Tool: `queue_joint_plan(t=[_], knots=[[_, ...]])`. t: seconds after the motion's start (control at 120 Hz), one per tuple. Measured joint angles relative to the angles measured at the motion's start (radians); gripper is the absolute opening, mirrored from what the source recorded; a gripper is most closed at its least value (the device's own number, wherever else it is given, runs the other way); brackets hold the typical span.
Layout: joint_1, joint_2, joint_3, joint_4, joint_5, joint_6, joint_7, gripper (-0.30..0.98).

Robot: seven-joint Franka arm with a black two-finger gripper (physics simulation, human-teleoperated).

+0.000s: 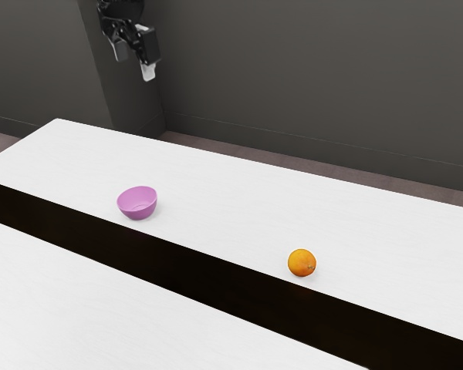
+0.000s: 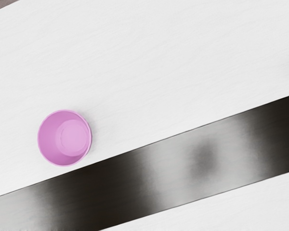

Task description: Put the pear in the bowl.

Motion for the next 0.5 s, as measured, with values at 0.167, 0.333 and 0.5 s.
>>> queue_joint_plan(t=[0.167, 0.333, 0.5], knots=[[0.0, 0.001, 0.001, -0.022, 0.001, 0.007, 0.005, 0.69], [-0.044, 0.059, 0.0, -0.119, -0.01, 0.085, 0.007, 0.69], [-0.108, 0.055, 0.008, -0.281, -0.036, 0.221, 0.008, 0.69]])
